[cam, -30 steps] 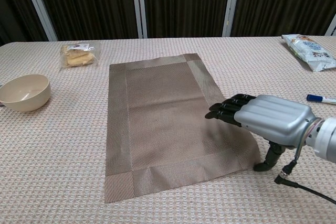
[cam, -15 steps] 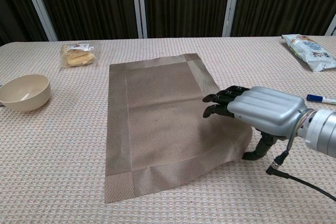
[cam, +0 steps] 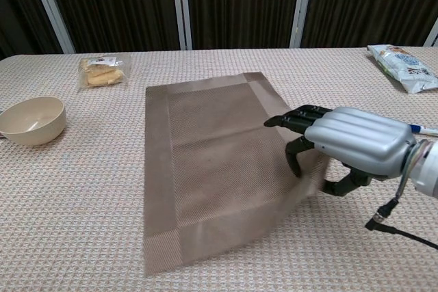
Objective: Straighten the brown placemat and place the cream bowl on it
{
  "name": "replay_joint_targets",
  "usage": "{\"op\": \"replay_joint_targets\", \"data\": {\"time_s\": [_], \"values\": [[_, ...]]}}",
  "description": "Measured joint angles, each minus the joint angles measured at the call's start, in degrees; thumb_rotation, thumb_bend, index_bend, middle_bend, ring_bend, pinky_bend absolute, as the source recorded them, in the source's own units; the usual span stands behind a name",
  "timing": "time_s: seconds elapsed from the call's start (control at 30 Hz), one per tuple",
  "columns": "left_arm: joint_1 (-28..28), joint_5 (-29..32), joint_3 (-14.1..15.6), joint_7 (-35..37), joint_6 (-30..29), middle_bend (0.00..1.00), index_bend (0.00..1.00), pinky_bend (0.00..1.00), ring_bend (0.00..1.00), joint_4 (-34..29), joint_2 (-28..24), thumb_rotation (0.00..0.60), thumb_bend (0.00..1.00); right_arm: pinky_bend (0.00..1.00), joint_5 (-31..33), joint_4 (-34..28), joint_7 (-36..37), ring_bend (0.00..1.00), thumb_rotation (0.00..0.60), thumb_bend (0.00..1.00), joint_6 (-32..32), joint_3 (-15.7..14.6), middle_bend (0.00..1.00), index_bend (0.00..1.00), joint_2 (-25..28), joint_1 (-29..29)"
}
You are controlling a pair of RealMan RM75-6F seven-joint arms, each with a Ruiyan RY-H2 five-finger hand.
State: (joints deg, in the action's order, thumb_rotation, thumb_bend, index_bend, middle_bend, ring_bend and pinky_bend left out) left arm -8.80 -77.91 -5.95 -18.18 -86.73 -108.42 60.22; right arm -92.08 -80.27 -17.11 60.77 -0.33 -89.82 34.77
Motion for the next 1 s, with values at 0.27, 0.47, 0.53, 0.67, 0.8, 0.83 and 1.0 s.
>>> {"op": "replay_joint_targets", "data": {"time_s": [0.27, 0.47, 0.53, 0.67, 0.8, 0.83, 1.0], "values": [[0.08, -0.28, 0.05, -0.53, 0.07, 0.0, 0.0, 0.0, 0.0, -0.14, 0.2, 0.6, 0.0, 0.0, -5.75, 0.24, 2.82, 0.0, 0.6, 0.44, 4.54, -3.6, 0.04, 0.81, 4.13, -1.44], [0.05, -0.13, 0.02, -0.7, 0.38, 0.0, 0.0, 0.0, 0.0, -0.08, 0.29, 0.6, 0.0, 0.0, -13.41, 1.52, 2.85, 0.0, 0.6, 0.43, 9.9, -7.2, 0.05, 0.8, 10.67, -2.34], [-0.03, 0.04, -0.08, -0.82, 0.55, 0.0, 0.0, 0.0, 0.0, 0.04, 0.37, 0.6, 0.0, 0.0, -15.61, 2.34, 2.65, 0.0, 0.6, 0.43, 11.49, -8.14, 0.05, 0.8, 13.08, -2.5], [-0.14, 0.32, -0.25, -1.01, 0.71, 0.0, 0.0, 0.0, 0.0, 0.29, 0.53, 0.6, 0.0, 0.0, -20.07, 5.64, 1.93, 0.0, 0.6, 0.42, 14.02, -9.17, 0.05, 0.76, 16.93, -1.93], [-0.37, 0.95, -0.33, -1.22, 1.37, 0.0, 0.0, 0.0, 0.0, 0.68, 0.82, 0.6, 0.0, 0.0, -22.98, 10.41, 0.0, 0.0, 0.6, 0.41, 14.27, -8.33, 0.06, 0.73, 17.51, 0.69], [-0.45, 1.14, -0.36, -1.3, 1.56, 0.0, 0.0, 0.0, 0.0, 0.88, 0.92, 0.6, 0.0, 0.0, -23.7, 11.89, -0.34, 0.0, 0.6, 0.41, 14.16, -8.03, 0.06, 0.72, 17.51, 1.67], [-0.64, 1.89, -0.51, -1.45, 2.04, 0.0, 0.0, 0.0, 0.0, 1.58, 1.24, 0.6, 0.0, 0.0, -27.24, 21.92, -0.25, 0.0, 0.6, 0.38, 12.84, -6.8, 0.06, 0.71, 16.37, 7.43]]}}
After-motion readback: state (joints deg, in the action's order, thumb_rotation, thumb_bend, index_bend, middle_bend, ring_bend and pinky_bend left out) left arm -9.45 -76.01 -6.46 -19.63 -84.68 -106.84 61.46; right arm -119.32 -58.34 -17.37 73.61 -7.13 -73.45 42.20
